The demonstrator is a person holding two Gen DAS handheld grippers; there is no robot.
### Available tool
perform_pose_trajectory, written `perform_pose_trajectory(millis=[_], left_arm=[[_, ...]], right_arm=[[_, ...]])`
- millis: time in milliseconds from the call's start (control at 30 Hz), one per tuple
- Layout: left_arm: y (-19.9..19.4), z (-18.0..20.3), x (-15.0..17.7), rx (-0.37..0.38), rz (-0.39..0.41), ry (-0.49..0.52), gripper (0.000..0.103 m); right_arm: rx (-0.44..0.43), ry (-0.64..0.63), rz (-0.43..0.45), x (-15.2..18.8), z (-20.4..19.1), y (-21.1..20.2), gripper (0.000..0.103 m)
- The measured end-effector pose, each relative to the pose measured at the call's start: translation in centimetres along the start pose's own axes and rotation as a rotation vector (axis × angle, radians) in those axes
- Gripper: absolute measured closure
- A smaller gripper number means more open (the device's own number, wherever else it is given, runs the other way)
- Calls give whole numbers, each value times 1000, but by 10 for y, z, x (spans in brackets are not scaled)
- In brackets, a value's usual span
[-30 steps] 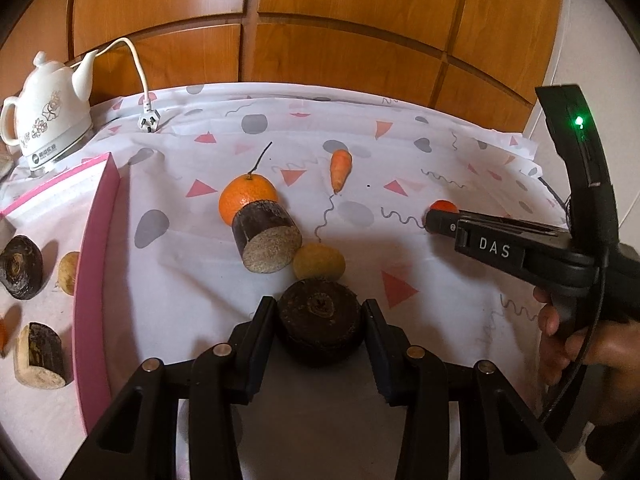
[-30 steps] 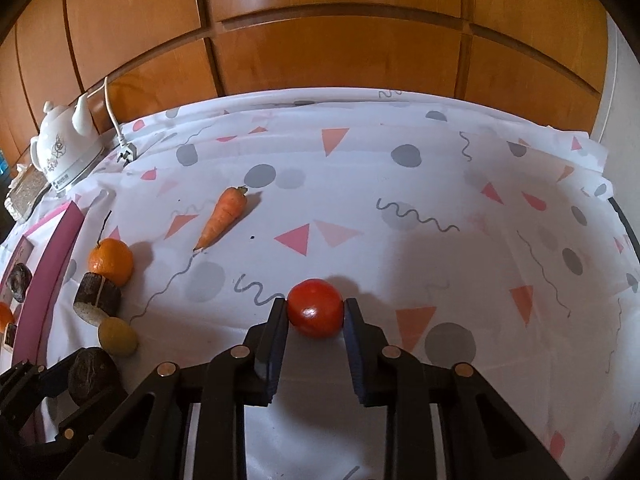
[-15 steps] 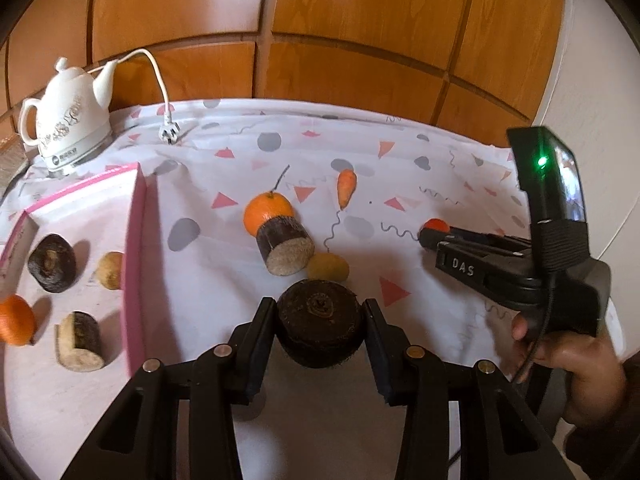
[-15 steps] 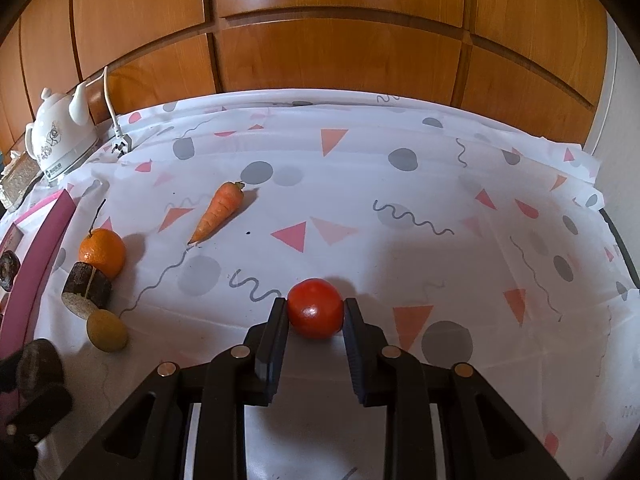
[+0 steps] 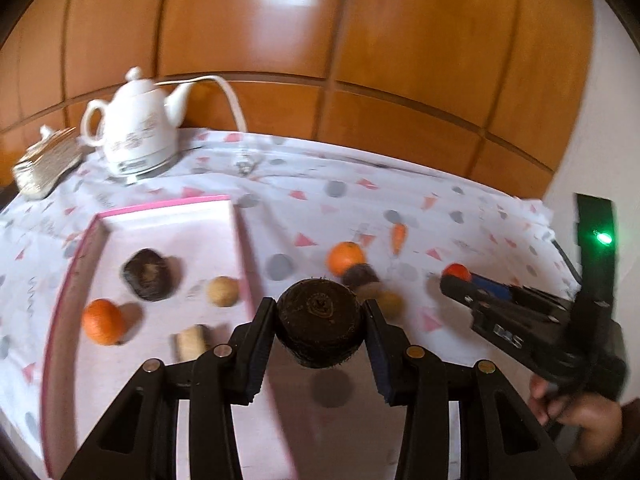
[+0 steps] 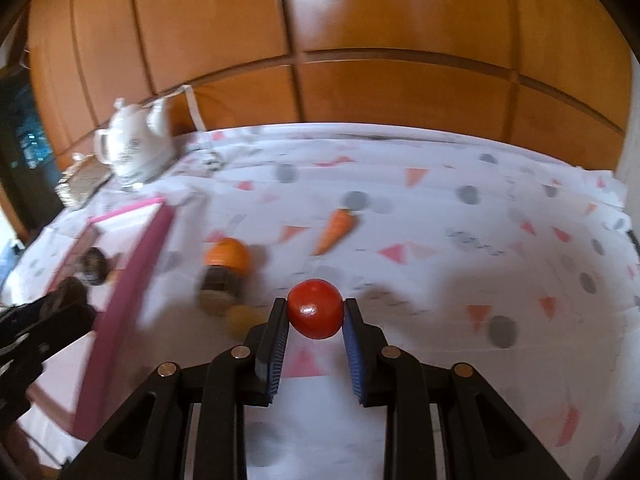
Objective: Organize fruits
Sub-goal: 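Place the dark root in the tray with the left tool while the right tool drops the tomato there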
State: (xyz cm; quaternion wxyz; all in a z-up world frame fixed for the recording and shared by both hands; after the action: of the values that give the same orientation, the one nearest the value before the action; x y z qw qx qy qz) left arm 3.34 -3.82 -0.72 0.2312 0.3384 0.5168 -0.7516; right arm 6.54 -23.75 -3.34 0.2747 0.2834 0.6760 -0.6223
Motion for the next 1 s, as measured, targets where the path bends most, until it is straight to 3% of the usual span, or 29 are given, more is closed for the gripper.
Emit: perform_pose_trajectory(millis=[633,833,900,1000], left_arm=[[-36,-110,16,-230,27,-216,59],[-39,-122,24,-285,19,-245,57],[-42,-122,24,-291,33,-243,49],[-46,-120,23,-297,52,-240,45]], right_arm=[[-330,-200,-48,6,-143,-22,76],[-358,-260,-69,17,-170,-23,76],[-368,-262,-90,21,-173,-21,74],[-370,-258,-100,24,-175,-21,73]])
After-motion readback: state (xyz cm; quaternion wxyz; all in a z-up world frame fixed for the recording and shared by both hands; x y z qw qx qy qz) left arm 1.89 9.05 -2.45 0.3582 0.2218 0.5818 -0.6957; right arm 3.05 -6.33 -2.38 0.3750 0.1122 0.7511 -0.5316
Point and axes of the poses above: each gripper's, at about its wrist camera, not at the fingertips, and y roughly the way its jaws point, z to its right, x to its underside, the point moved 1 cm from there along y, roughly the way its jaws point, and after that the axes turned 6 degrees about x, right-handed, at the moved point
